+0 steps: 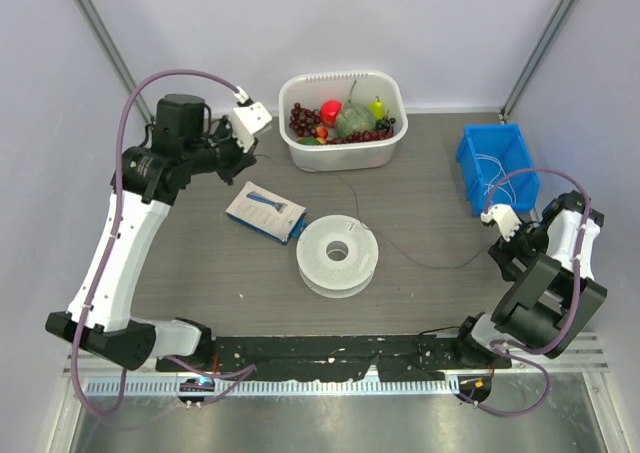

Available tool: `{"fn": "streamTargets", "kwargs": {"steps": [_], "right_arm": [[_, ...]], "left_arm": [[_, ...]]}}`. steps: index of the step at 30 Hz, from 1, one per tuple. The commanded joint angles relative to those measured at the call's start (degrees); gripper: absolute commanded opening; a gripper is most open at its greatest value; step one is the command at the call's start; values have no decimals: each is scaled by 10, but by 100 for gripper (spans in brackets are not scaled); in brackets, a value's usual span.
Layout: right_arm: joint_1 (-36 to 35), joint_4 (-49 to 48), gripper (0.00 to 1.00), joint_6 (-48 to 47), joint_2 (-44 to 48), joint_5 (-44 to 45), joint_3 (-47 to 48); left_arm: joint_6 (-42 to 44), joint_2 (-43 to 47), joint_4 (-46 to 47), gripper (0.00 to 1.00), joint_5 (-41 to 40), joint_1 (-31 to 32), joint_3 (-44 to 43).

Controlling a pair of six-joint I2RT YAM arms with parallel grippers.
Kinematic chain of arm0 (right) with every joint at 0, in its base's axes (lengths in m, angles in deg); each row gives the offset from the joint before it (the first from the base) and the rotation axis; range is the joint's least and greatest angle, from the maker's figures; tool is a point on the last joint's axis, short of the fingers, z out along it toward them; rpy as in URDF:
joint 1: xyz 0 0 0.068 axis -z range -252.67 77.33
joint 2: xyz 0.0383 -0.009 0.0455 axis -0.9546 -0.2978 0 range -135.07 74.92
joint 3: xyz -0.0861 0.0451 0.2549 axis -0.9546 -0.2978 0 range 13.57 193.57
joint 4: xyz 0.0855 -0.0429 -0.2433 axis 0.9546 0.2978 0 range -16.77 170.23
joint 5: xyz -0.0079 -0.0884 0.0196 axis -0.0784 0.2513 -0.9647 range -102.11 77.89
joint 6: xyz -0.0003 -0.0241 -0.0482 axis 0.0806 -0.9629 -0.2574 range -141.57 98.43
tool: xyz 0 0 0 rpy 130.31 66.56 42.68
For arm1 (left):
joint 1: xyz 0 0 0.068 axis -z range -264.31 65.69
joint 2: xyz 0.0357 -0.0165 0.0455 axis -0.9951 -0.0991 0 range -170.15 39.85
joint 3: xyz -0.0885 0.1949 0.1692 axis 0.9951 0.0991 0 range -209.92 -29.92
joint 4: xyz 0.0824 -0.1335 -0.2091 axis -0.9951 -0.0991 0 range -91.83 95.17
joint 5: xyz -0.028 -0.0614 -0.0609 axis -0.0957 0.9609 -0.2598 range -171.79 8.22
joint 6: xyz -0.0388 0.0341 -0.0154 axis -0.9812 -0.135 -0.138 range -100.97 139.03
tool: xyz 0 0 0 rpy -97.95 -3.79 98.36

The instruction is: Wrap the cables

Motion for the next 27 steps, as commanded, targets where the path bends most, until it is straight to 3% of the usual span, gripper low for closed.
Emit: {"fn": "streamTargets", "kwargs": {"steps": [1,7,13,19,23,27], "right_arm": [[1,54,80,-21,28,-16,26],[-30,181,80,27,39,-155,149],[-202,174,80,232,69,-274,247],[-336,8,80,508,118,-370,257],[-384,-197,80,758,156,-418,210],[-459,-363,80,935,176,-425,149]], "left_arm": [[-43,-8,31,0,-59,74,-29],[-38,-10,54,0,-112,177,-31],[-3,-23,68,0,-174,261,-40],[8,-36,84,0,-198,305,-43],[24,-27,119,0,-202,322,-10],[54,-10,161,0,-211,341,34]]}}
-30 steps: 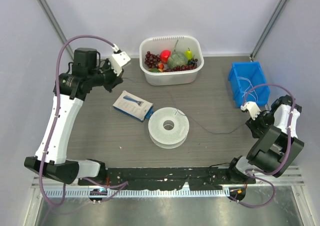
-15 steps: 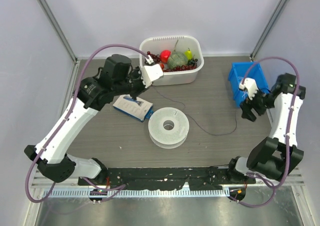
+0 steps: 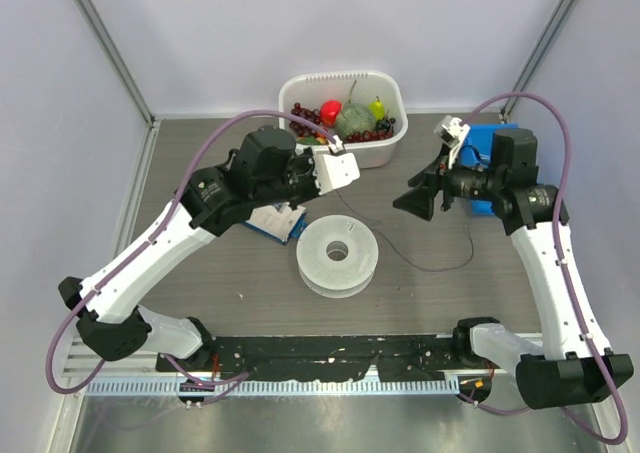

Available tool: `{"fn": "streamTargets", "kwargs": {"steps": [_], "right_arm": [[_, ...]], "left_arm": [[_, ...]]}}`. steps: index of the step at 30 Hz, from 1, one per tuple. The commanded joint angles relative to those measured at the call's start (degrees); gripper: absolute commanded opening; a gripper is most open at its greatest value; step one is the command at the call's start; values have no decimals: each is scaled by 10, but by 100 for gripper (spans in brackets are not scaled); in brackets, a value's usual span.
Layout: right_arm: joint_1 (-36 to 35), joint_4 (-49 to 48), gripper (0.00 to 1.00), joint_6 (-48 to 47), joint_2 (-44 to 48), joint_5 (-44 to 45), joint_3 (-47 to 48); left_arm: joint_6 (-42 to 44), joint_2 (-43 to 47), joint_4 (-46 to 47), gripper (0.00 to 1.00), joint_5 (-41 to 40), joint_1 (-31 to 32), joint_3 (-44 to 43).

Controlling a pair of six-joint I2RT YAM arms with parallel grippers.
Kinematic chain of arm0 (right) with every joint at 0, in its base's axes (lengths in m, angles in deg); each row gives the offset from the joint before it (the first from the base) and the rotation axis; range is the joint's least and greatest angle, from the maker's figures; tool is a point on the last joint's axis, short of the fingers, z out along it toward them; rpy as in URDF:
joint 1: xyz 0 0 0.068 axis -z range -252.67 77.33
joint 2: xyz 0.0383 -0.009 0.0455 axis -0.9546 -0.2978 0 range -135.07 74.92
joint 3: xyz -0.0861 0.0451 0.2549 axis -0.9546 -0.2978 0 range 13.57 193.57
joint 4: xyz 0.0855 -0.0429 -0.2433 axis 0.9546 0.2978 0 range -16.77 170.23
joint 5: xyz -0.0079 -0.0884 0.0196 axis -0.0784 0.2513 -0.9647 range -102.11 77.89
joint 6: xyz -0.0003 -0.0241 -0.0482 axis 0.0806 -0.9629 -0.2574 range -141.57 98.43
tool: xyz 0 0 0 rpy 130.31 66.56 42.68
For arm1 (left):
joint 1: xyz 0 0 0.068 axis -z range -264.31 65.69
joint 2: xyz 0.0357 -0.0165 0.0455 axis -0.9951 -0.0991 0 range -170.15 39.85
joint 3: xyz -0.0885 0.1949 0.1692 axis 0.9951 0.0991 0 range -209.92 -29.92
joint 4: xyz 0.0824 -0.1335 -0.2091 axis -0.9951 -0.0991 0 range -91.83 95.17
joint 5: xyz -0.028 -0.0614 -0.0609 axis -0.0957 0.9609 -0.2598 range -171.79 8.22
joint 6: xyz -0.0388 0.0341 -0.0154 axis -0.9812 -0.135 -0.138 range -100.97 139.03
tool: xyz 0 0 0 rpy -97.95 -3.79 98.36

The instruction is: Wrap the cables

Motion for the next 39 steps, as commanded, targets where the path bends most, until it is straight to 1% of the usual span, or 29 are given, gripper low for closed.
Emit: {"fn": "streamTargets", "kwargs": {"steps": [1,2,3,5,6,8,14,18,21,23,25,26,27,28,29,30,31,32,33,34,35,36,39], "right_arm": [[-72,-240,80,280,13,-46,-49],[-81,-268,80,309,8,-40,-53],[-100,-278,80,317,0,-39,-54],[-112,-324,80,357,-7,-40,-64],[-113,-367,80,394,-9,-45,-70],[-122,-391,80,418,-15,-54,-75],[-154,-394,78,424,-31,-49,-77],[-177,-392,75,421,-36,-43,-84],[-194,-373,73,400,-35,-33,-92],[-203,-365,70,390,-36,-28,-96],[-210,-364,64,383,-40,-24,-97],[-214,-364,59,382,-43,-21,-97],[-216,-364,57,378,-43,-20,-96],[-219,-364,52,378,-47,-16,-93],[-219,-361,49,376,-49,-14,-92],[-218,-360,42,373,-51,-10,-88],[-218,-357,38,368,-52,-7,-87],[-218,-355,31,364,-53,-3,-84],[-219,-353,22,363,-54,0,-82],[-219,-353,17,361,-55,4,-80],[-219,-353,7,360,-56,8,-78],[-219,-353,1,358,-56,17,-76],[-219,-353,1,352,-55,37,-68]], "left_arm": [[39,23,74,0,-16,20,37],[43,25,79,0,-14,25,41],[51,25,80,0,-16,28,43],[63,27,83,0,-21,38,48],[68,28,85,0,-20,42,51],[77,28,90,0,-41,49,58],[78,31,110,0,-58,61,73],[59,23,115,0,-87,61,66],[40,25,119,0,-93,61,65],[25,28,121,0,-94,61,63],[10,27,122,0,-96,61,58],[3,26,123,0,-98,61,58],[-6,27,125,0,-100,61,56],[-12,26,125,0,-101,61,55],[-19,27,125,0,-101,60,53],[-26,27,124,0,-101,61,51],[-37,27,125,0,-103,60,50],[-47,27,126,0,-103,58,49],[-59,27,126,0,-103,56,48],[-76,28,127,0,-102,53,47],[-94,28,128,0,-99,49,47],[-113,30,130,0,-95,46,48],[-175,37,135,0,-74,31,51]]}}
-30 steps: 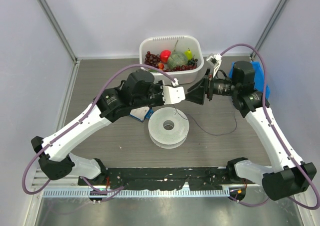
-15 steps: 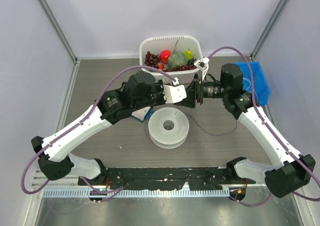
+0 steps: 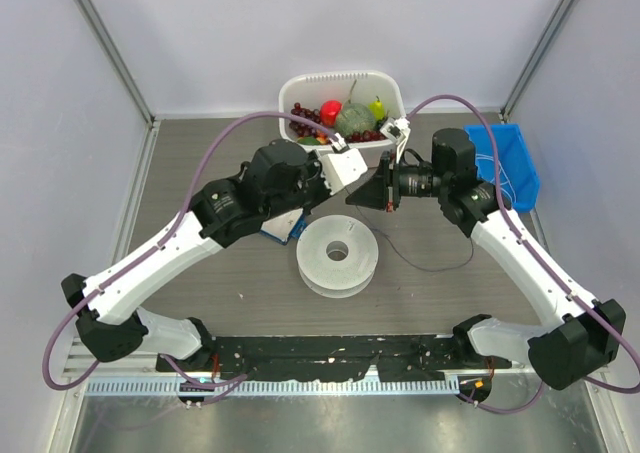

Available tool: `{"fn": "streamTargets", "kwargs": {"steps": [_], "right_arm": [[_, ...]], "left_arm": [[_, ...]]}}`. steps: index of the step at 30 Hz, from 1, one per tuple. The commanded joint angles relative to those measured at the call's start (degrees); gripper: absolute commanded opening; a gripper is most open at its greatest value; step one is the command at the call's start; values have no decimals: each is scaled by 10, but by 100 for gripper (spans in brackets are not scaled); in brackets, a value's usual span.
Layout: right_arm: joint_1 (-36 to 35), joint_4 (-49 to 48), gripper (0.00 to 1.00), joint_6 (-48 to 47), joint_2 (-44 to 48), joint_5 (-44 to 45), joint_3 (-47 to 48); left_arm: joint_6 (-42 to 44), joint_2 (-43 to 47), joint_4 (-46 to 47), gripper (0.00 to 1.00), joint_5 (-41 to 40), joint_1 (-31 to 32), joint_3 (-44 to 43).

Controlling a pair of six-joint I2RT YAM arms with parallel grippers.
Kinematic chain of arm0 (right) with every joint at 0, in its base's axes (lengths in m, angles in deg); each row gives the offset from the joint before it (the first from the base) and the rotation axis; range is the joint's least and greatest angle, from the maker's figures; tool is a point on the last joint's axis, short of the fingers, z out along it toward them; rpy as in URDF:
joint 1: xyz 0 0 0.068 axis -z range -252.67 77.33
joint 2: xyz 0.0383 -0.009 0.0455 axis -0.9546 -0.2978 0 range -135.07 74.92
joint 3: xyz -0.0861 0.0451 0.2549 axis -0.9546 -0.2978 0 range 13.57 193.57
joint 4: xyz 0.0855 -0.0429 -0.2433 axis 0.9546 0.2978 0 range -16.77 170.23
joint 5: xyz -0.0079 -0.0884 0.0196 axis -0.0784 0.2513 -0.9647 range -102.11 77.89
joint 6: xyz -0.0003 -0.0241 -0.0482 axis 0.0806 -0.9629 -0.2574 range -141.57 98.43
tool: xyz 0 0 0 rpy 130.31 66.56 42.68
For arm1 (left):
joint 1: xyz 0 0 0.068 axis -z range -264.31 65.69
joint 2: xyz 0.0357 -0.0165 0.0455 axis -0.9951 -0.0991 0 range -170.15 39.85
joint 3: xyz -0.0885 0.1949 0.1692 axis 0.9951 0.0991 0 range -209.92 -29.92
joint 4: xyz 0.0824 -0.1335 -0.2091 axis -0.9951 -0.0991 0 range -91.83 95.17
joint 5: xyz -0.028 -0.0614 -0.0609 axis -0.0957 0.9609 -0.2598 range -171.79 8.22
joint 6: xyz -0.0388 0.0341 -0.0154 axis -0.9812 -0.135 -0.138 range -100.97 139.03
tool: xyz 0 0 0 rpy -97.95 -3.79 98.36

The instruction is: Wrap the cables

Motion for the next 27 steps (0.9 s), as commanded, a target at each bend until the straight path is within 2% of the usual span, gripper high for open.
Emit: {"fn": "streamTargets", "kwargs": {"steps": [1,3,6,10,15,20,27], "right_arm": [[-3,-9,1,-21,2,39,32],[-4,-13,1,-22,1,42,32],[-7,-17,1,-17,-2,36,28],[-17,-22,1,-14,-1,34,23],[-23,-28,1,-7,-4,34,23],[-23,-3,1,-29,-5,41,34],[-23,-20,0,-11,-2,36,27]], "left_arm": [[-114,25,40,0,28,-25,-18],[-179,28,44,0,57,-48,-20],[-285,33,65,0,143,-105,-12],[-376,58,164,0,232,-147,41],[-446,70,249,0,290,-162,84],[-481,73,277,0,332,-183,98],[-577,99,352,0,334,-218,150]]}}
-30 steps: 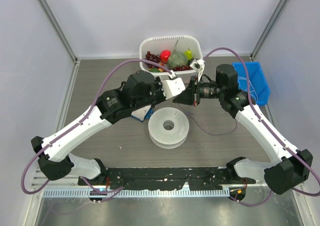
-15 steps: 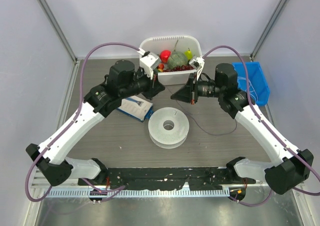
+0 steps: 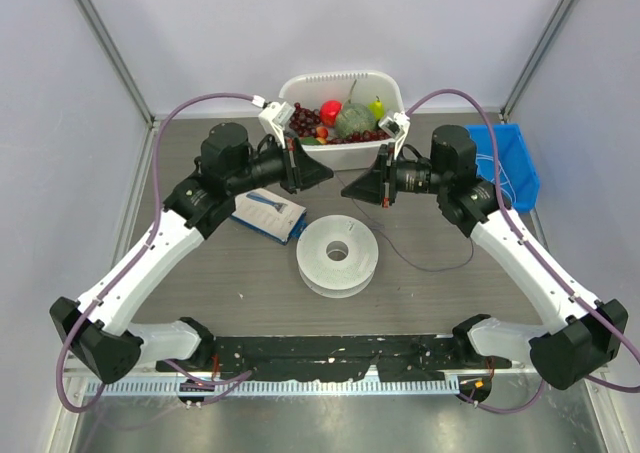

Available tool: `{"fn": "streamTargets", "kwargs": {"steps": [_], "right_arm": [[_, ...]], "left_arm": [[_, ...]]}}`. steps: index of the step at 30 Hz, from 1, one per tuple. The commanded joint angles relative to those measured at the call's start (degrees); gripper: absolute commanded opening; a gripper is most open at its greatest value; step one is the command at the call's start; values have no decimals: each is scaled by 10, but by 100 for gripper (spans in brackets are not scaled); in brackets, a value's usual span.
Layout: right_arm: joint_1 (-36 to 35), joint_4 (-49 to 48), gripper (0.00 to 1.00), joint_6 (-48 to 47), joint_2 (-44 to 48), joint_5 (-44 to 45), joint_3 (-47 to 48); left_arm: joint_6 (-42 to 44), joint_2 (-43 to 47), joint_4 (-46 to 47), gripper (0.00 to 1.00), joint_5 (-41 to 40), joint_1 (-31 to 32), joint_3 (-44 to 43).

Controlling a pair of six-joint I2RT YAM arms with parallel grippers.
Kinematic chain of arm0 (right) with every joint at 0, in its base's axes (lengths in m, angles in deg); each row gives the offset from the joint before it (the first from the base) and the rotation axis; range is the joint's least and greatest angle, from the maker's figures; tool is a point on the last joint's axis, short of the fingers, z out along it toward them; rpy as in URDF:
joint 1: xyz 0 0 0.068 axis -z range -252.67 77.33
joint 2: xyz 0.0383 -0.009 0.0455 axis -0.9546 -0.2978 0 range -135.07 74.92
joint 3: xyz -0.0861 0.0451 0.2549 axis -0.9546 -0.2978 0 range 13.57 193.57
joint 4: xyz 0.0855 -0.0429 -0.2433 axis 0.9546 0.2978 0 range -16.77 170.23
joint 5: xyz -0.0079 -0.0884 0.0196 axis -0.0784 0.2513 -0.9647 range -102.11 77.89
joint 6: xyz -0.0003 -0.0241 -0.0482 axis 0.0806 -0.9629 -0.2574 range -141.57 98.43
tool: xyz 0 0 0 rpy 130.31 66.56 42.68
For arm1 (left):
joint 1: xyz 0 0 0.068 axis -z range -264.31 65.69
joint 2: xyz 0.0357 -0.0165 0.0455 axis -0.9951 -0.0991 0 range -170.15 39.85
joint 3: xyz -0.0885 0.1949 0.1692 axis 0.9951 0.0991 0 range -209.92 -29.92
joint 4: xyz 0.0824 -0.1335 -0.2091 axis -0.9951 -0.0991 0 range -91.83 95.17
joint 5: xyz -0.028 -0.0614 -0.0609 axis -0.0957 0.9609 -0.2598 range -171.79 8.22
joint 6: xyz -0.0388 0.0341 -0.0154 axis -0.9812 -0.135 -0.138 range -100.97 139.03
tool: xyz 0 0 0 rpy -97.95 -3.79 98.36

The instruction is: Wrap the cables

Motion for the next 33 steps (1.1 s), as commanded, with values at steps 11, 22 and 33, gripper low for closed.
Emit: {"fn": "streamTargets", "kwargs": {"steps": [11,22,33], "right_arm": [[-3,102,1,-78,4,-5,46],[-3,305,1,-282,-23,-75,108],[-31,343,1,-299,-21,-97,133]], "left_arm": [[32,40,-46,67,112,-103,-46],[402,26,-294,64,295,-152,-135],[482,16,-250,52,216,-19,-71]]}}
